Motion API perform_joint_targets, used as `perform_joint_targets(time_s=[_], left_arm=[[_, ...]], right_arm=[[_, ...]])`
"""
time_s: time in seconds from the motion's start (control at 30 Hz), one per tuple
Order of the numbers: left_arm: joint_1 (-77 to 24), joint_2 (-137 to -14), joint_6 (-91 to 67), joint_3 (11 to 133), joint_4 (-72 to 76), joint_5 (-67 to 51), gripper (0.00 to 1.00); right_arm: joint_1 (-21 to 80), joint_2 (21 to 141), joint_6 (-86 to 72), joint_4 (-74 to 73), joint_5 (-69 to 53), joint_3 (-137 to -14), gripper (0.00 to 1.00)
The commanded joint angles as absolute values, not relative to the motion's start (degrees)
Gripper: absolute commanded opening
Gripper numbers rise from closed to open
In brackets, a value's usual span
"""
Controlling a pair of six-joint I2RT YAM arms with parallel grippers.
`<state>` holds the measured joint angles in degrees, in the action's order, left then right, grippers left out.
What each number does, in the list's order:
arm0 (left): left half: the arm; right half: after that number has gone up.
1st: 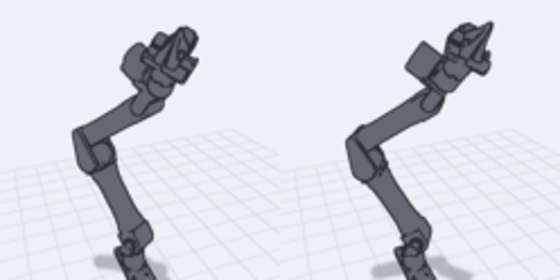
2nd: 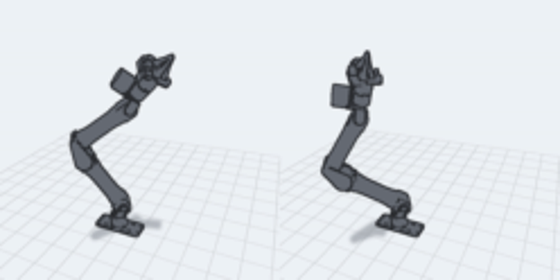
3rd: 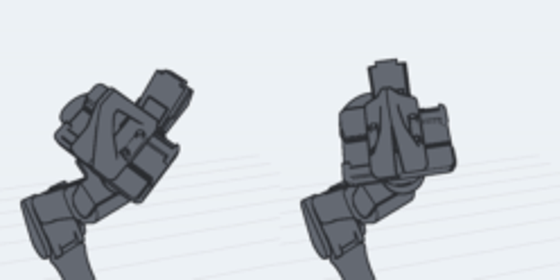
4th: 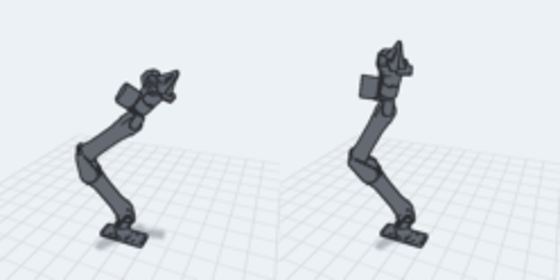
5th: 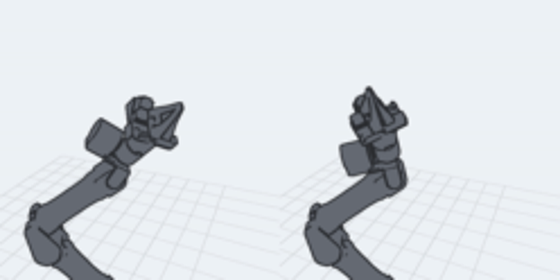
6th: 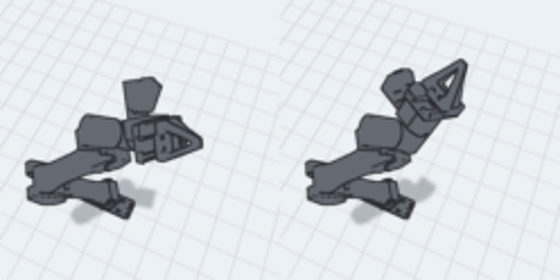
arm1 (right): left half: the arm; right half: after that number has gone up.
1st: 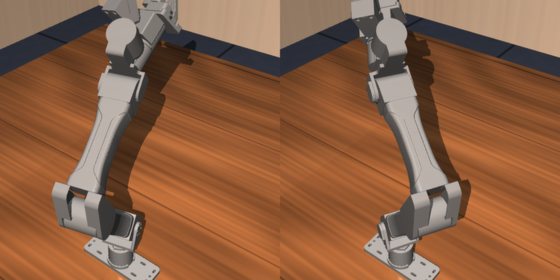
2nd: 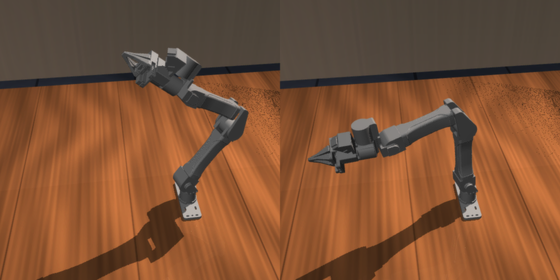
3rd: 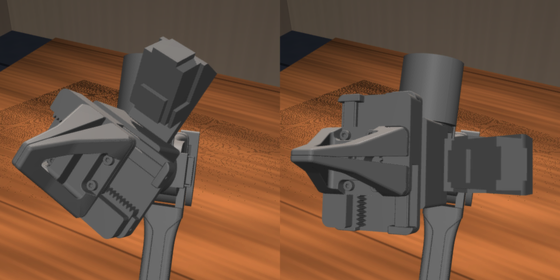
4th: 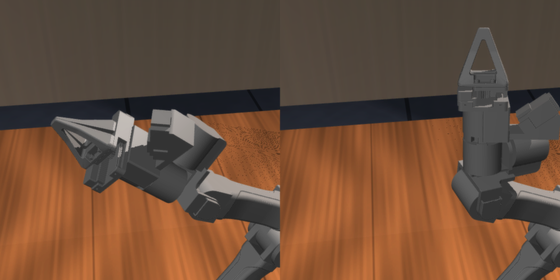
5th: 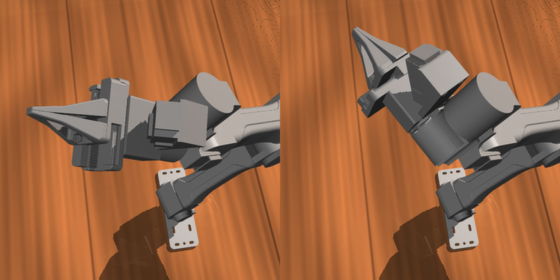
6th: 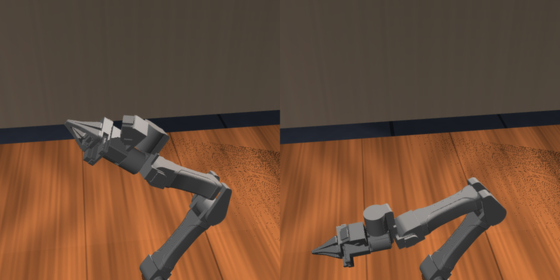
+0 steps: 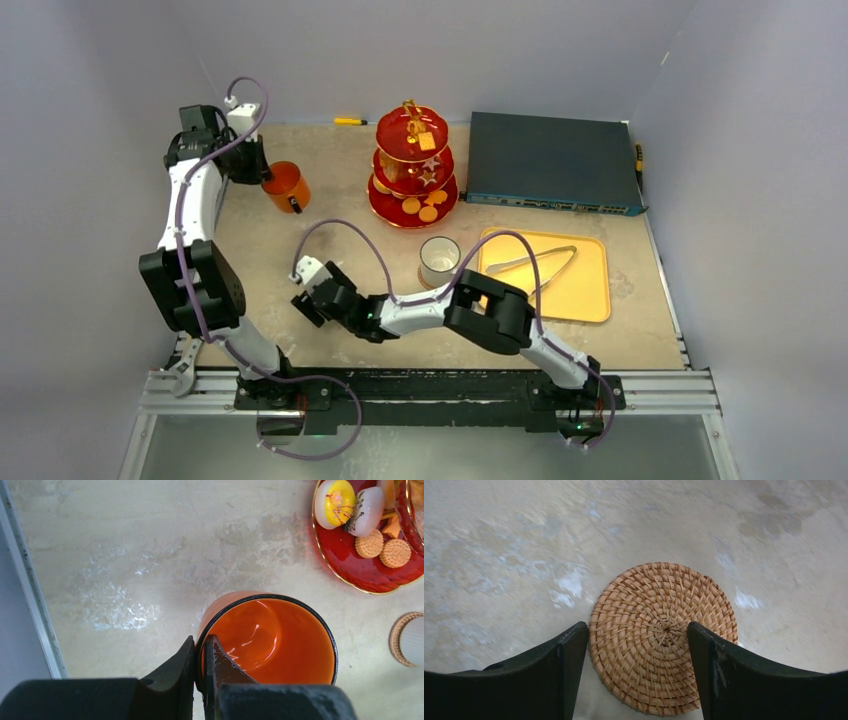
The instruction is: Serve the afternoon tea
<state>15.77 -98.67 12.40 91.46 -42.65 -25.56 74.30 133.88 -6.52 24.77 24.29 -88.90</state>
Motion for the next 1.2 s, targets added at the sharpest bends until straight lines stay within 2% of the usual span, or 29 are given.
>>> perform_joint_targets(time_s=[0.0, 0.2, 0.47, 0.63, 0.93, 1.17], left_arm=[[15.01, -91.75, 9.57, 87.96, -40.15, -27.87, 0.00], [10.42, -85.93, 8.30, 80.40, -37.99, -24.74, 0.00], [3.30, -77.53, 2.33, 71.90, -32.79, -18.32, 0.00], [2.04, -74.44, 1.69, 68.29, -31.20, -16.61, 0.00], [0.35, -72.18, 1.27, 66.44, -32.81, -18.20, 0.00], [-1.77, -71.92, 1.57, 66.51, -33.94, -20.13, 0.00]], right_arm=[[71.47, 129.08, -8.84, 21.52, 27.92, -79.71, 0.74], [69.21, 121.98, -9.45, 25.83, 26.14, -71.04, 0.76], [68.50, 108.50, -9.82, 25.74, 21.57, -71.49, 0.84], [67.44, 105.16, -9.67, 21.67, 19.84, -74.08, 0.85], [66.51, 107.00, -8.42, 14.96, 20.32, -80.26, 0.79], [66.26, 109.77, -8.19, 11.74, 20.67, -84.64, 0.71]])
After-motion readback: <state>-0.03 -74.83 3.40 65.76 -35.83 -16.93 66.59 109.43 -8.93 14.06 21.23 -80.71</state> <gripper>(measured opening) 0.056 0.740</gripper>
